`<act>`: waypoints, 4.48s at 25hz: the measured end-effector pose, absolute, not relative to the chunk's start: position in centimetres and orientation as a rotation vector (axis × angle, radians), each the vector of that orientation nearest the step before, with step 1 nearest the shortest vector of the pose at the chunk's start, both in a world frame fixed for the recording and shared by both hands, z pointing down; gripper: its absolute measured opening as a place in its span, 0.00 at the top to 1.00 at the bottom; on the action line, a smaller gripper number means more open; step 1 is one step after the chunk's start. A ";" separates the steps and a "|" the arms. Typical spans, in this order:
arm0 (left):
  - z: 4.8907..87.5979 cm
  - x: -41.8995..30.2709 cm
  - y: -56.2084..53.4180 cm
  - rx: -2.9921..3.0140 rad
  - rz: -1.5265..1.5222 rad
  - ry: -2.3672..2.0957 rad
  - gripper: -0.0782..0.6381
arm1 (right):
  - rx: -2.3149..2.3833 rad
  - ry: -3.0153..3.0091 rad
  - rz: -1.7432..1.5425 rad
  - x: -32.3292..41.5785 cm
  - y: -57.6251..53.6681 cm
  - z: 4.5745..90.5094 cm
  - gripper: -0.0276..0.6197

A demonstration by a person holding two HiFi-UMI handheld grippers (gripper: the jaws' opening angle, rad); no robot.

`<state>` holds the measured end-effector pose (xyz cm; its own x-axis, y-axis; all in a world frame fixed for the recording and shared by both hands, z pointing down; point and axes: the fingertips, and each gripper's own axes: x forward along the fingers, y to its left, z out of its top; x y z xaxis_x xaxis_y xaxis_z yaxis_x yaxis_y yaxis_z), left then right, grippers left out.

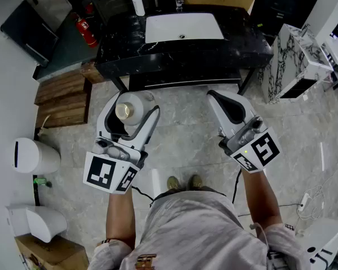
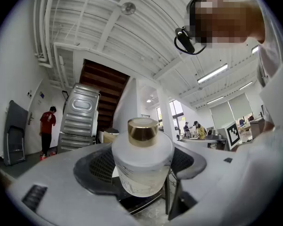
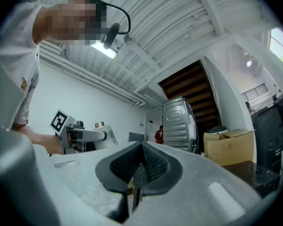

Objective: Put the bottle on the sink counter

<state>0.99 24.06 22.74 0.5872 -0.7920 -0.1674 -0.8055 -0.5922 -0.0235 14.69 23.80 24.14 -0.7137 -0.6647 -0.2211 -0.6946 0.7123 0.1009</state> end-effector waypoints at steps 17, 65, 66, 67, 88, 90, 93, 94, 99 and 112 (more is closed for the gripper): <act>22.9 4.3 22.8 -2.627 0.166 1.487 0.44 | -0.977 2.763 0.254 18.7 22.9 24.5 0.96; 29.5 -11.0 -13.4 -2.714 -0.002 1.494 0.44 | -1.114 2.848 0.169 4.1 -12.8 28.0 0.96; 29.6 -11.1 -14.2 -2.713 -0.008 1.500 0.44 | -1.111 2.847 0.165 4.1 -13.7 28.1 0.96; 29.8 -11.1 -15.0 -2.710 -0.016 1.504 0.44 | -1.109 2.845 0.160 4.1 -14.6 28.2 0.96; 34.0 -13.3 -31.5 -2.694 -0.262 1.631 0.44 | -0.996 2.895 0.072 2.4 -29.4 30.3 0.96; 34.9 -14.0 -32.6 -2.709 -0.285 1.629 0.44 | -1.008 2.901 0.066 1.7 -29.9 30.7 0.96; 36.3 -15.0 -34.3 -2.734 -0.328 1.622 0.44 | -1.034 2.906 0.050 0.8 -30.5 31.4 0.96; 36.8 -15.3 -34.9 -2.743 -0.342 1.618 0.44 | -1.042 2.909 0.049 0.5 -30.6 31.5 0.96; 39.8 -16.7 -38.1 -2.781 -0.414 1.616 0.44 | -1.075 2.922 0.043 -0.9 -31.4 32.4 0.96; 46.6 -17.3 -42.6 -2.874 -0.602 1.598 0.44 | -1.146 2.932 0.019 -1.9 -33.0 33.7 0.96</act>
